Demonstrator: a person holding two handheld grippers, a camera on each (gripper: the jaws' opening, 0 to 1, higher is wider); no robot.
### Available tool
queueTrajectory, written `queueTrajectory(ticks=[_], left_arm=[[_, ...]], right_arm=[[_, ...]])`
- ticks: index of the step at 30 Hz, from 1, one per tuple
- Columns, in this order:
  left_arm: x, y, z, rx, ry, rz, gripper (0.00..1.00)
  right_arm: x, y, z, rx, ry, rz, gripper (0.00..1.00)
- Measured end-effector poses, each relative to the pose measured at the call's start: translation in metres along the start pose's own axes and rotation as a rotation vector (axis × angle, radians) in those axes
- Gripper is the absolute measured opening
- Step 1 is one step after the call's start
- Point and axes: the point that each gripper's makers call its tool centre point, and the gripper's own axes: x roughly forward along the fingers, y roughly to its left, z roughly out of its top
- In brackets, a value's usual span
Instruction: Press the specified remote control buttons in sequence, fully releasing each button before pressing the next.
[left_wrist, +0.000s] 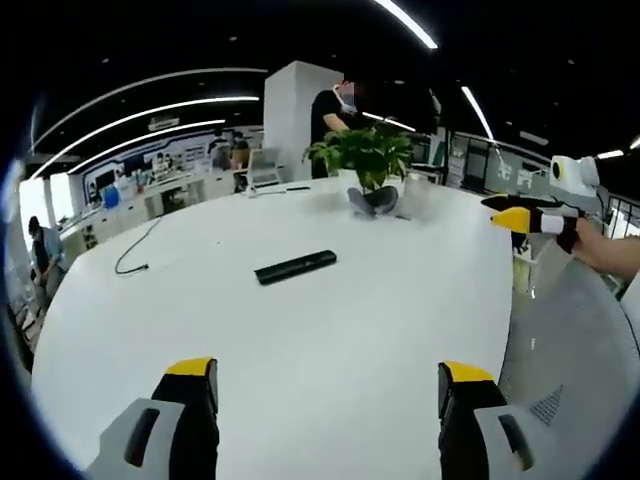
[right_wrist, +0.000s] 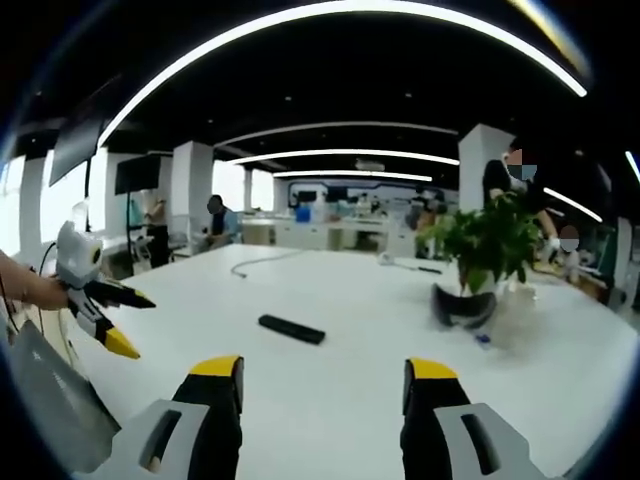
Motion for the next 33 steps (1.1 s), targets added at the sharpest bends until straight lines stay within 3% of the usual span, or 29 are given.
queueTrajectory(ticks=[8,14,22,33], left_arm=[[0.027,-0.012,-0.002,-0.028,0.017,-0.053,0.94],[0.040,-0.014,-0.003,0.013,0.047,-0.081,0.93],[0.056,-0.007,-0.001,0.038,0.088,-0.122,0.92],[0.073,0.010,-0.003,0.015,0.129,-0.145,0.91]], right_arm=[[0.000,0.001,-0.001,-0.003,0.004,0.001,0.63],[-0.001,0.000,0.000,-0.001,-0.001,0.000,0.63],[-0.001,0.001,-0.001,-0.008,0.007,0.002,0.61],[0.000,0.002,-0.002,-0.016,0.018,0.011,0.56]])
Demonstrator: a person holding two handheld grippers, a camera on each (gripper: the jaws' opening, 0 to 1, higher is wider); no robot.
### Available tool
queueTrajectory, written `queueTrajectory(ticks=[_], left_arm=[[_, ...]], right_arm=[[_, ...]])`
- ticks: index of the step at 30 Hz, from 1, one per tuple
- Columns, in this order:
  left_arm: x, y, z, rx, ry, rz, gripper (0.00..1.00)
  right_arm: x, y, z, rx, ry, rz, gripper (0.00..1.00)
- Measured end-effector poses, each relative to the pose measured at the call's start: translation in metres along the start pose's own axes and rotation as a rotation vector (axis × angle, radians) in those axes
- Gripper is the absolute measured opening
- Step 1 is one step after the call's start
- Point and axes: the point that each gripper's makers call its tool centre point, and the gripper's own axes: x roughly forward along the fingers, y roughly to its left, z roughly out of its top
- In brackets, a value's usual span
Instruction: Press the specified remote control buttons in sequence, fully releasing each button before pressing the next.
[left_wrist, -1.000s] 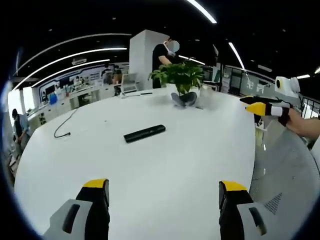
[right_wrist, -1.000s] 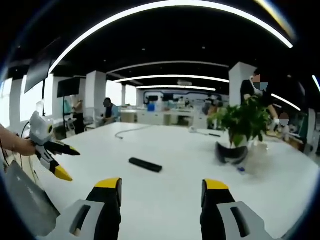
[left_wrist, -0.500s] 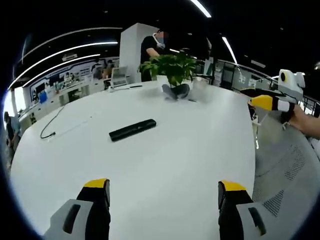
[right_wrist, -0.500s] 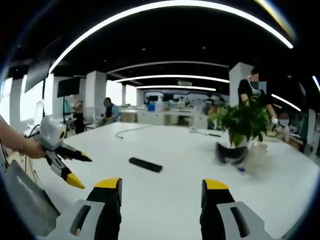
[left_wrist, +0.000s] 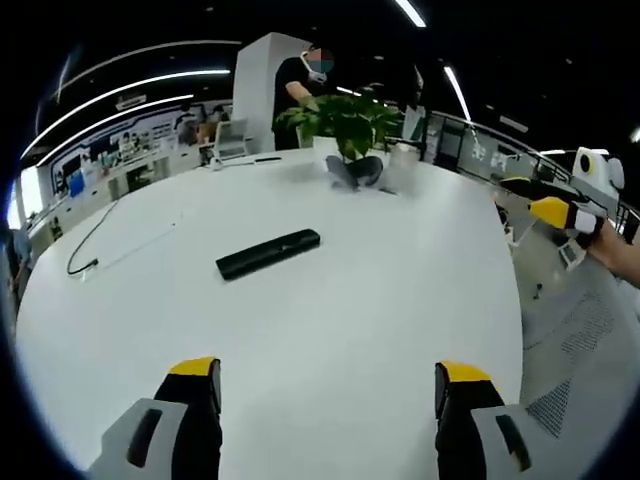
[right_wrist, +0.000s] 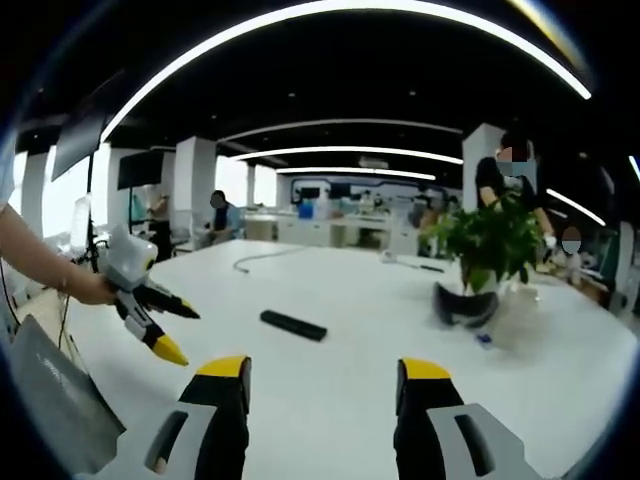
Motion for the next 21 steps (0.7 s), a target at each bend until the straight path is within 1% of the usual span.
queueTrajectory(ticks=[4,10,17,19,21], left_arm=[[0.005,0.005,-0.002,0.024,0.033,-0.012,0.90],[0.013,0.012,-0.003,0.033,0.064,-0.028,0.90],[0.023,0.017,0.005,0.049,0.085,-0.049,0.90],[0.026,0.017,0.009,0.053,0.083,-0.060,0.90],[0.029,0.018,0.016,0.040,0.072,-0.073,0.91]], right_arm=[[0.000,0.000,-0.001,-0.004,0.004,0.000,0.56],[-0.001,-0.002,0.000,-0.005,0.000,-0.010,0.56],[-0.001,-0.003,0.001,-0.004,-0.004,-0.015,0.56],[-0.001,-0.004,0.001,-0.004,-0.005,-0.017,0.55],[-0.002,-0.005,0.001,0.000,-0.006,-0.018,0.54]])
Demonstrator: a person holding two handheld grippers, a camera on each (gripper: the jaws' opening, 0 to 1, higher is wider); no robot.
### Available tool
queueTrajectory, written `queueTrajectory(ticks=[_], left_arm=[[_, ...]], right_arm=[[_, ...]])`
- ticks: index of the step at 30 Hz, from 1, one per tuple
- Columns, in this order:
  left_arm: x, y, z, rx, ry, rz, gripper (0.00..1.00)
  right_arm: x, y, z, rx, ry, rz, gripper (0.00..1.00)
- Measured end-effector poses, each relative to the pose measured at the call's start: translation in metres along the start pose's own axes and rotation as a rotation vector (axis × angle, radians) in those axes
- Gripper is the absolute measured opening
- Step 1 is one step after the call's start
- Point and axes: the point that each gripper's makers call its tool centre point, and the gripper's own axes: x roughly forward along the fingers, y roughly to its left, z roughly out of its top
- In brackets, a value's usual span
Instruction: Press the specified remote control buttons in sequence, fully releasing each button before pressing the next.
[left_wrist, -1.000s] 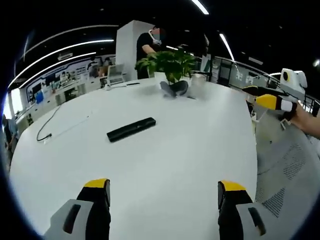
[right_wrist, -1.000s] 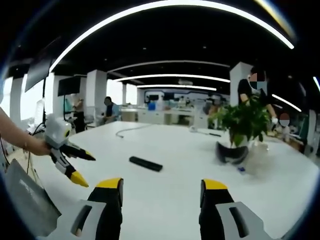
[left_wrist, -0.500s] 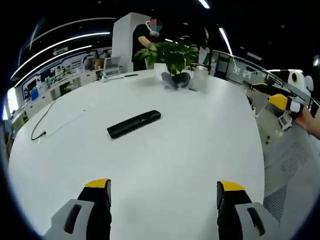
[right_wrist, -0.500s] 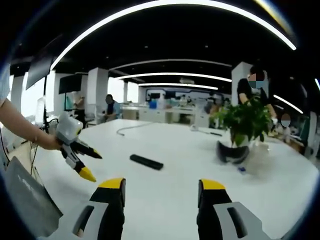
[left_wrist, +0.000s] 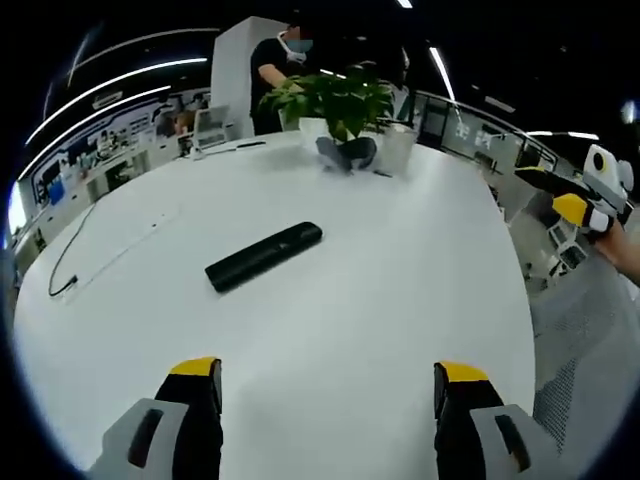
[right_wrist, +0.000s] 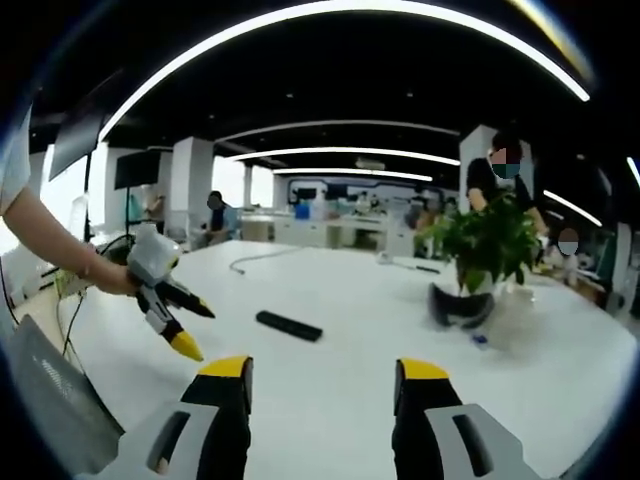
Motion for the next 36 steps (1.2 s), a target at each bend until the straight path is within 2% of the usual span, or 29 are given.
queueTrajectory(ticks=[3,10,14,29,32,36], left_arm=[[0.005,0.003,0.008,-0.007,-0.002,-0.007,0.90],[0.020,0.014,0.021,0.068,0.043,-0.015,0.90],[0.027,0.019,0.030,0.053,0.035,-0.019,0.90],[0.056,0.032,0.038,0.147,0.108,-0.045,0.90],[0.060,0.036,0.040,0.206,0.129,-0.052,0.90],[0.067,0.040,0.042,0.241,0.147,-0.060,0.89]], right_arm=[[-0.001,-0.002,0.000,0.010,-0.004,-0.002,0.52],[-0.001,-0.002,0.001,0.011,-0.007,-0.002,0.52],[-0.001,-0.004,0.000,0.015,-0.004,-0.011,0.51],[-0.002,-0.007,-0.002,0.025,-0.001,-0.022,0.50],[-0.002,-0.007,-0.002,0.025,0.002,-0.022,0.50],[-0.001,-0.004,-0.004,0.021,0.016,-0.012,0.50]])
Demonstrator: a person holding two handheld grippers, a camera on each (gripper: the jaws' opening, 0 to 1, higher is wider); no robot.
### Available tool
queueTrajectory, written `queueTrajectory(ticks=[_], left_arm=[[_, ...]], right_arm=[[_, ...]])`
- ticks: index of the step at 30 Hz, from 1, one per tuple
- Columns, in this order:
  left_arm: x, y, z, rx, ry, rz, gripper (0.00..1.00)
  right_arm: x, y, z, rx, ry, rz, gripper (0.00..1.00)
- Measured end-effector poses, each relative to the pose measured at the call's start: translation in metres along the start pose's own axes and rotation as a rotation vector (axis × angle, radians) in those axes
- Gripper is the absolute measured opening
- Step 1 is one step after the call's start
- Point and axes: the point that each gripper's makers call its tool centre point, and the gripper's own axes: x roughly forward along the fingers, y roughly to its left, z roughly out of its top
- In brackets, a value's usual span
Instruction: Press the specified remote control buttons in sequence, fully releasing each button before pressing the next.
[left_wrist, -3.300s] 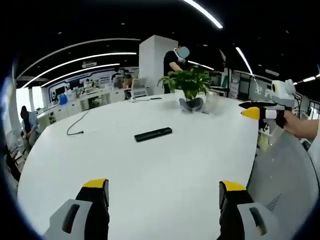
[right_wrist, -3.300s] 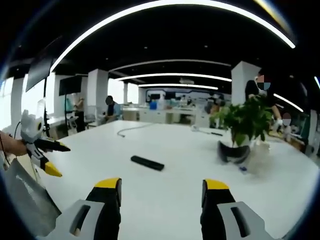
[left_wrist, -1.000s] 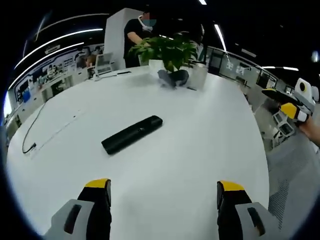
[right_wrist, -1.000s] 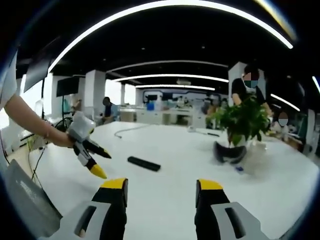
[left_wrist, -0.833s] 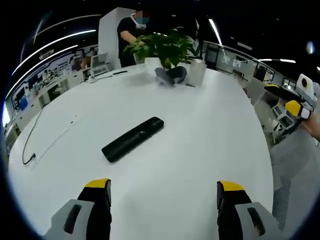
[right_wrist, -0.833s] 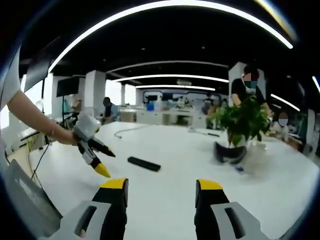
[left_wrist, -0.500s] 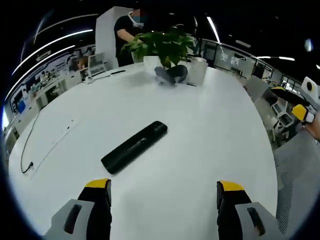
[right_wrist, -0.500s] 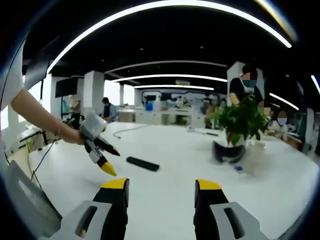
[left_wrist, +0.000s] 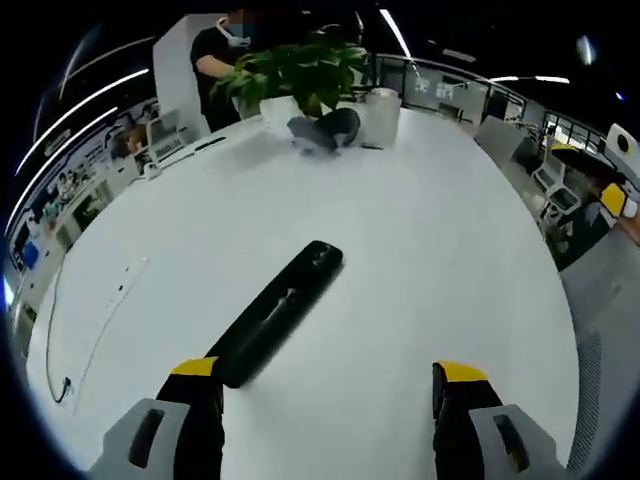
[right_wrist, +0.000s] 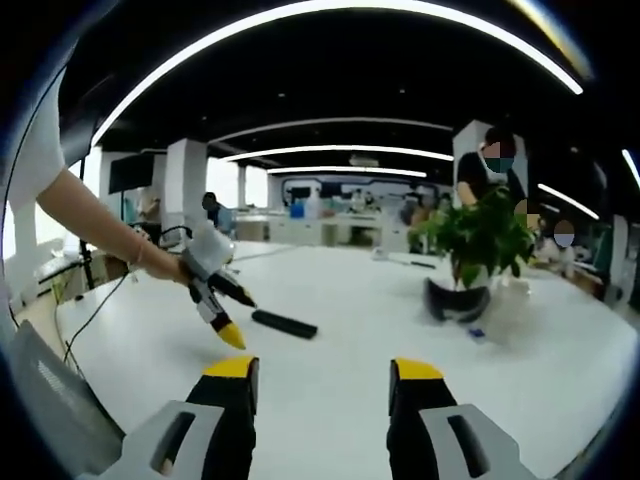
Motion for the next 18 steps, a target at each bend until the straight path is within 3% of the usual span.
queueTrajectory(ticks=[14,18], left_arm=[[0.021,0.023,0.021,0.089,0.047,-0.040,0.87],[0.028,0.031,0.025,0.126,0.082,-0.063,0.79]], right_arm=[[0.002,0.004,-0.006,-0.015,0.042,0.014,0.49],[0.002,0.004,-0.007,-0.016,0.050,0.015,0.49]])
